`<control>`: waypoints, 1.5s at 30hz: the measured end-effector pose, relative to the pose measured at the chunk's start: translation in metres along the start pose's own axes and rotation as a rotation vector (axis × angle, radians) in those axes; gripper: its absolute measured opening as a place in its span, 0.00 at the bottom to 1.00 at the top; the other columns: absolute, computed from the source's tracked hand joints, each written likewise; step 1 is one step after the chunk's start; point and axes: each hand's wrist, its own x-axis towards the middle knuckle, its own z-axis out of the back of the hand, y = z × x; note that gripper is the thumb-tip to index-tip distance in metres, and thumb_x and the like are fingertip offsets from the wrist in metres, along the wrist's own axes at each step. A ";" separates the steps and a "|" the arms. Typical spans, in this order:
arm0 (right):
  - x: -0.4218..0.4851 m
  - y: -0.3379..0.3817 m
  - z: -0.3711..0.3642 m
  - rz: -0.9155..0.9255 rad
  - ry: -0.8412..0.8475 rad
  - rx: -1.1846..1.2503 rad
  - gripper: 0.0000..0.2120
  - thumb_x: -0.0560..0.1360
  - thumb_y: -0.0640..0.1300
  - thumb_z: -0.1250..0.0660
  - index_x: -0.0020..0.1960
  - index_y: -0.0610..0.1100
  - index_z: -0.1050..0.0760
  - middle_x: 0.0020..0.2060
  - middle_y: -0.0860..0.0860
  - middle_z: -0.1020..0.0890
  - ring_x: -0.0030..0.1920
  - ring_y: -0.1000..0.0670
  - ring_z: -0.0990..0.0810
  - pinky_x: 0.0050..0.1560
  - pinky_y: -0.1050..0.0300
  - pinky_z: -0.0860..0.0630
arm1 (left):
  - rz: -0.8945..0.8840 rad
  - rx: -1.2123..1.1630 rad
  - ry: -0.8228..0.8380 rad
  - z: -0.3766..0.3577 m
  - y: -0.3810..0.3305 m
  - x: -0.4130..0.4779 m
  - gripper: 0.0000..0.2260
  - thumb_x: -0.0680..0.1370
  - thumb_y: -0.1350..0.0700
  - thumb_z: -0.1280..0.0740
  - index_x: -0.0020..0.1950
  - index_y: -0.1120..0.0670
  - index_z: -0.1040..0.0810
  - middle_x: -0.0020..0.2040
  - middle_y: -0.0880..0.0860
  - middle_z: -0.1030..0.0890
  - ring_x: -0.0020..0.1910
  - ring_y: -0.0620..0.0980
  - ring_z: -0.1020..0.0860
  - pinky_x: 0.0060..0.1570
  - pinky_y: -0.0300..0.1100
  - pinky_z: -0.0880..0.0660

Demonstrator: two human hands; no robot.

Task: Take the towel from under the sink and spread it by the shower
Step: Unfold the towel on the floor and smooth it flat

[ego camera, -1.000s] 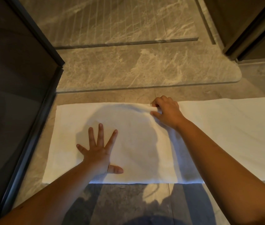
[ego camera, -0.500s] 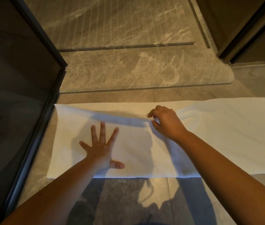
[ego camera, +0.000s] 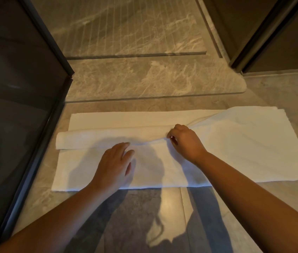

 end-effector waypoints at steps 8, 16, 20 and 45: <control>0.003 -0.003 0.004 -0.109 0.059 -0.010 0.14 0.74 0.37 0.38 0.60 0.40 0.28 0.55 0.42 0.24 0.58 0.42 0.28 0.53 0.49 0.30 | 0.216 0.049 0.155 -0.014 0.015 0.054 0.17 0.76 0.53 0.37 0.63 0.55 0.32 0.71 0.56 0.34 0.70 0.55 0.39 0.65 0.52 0.37; -0.005 -0.020 0.002 -0.176 -0.038 -0.249 0.12 0.75 0.39 0.39 0.58 0.41 0.27 0.54 0.42 0.25 0.55 0.41 0.29 0.47 0.52 0.33 | 0.283 -0.092 0.050 -0.025 0.011 0.054 0.05 0.75 0.59 0.35 0.48 0.60 0.23 0.59 0.60 0.24 0.61 0.59 0.29 0.53 0.53 0.28; -0.007 -0.026 0.000 -0.163 -0.118 -0.264 0.10 0.74 0.36 0.38 0.55 0.39 0.25 0.52 0.40 0.24 0.53 0.39 0.28 0.48 0.50 0.33 | 0.315 -0.109 0.030 -0.029 0.012 0.054 0.09 0.77 0.61 0.38 0.56 0.60 0.23 0.65 0.59 0.27 0.67 0.57 0.33 0.59 0.52 0.32; -0.061 -0.051 0.035 0.010 -0.137 -0.206 0.08 0.72 0.34 0.34 0.50 0.39 0.22 0.49 0.40 0.18 0.52 0.39 0.22 0.59 0.43 0.34 | 0.035 -0.474 -0.036 0.044 -0.029 -0.007 0.06 0.77 0.64 0.36 0.48 0.61 0.20 0.45 0.56 0.18 0.45 0.54 0.21 0.45 0.40 0.27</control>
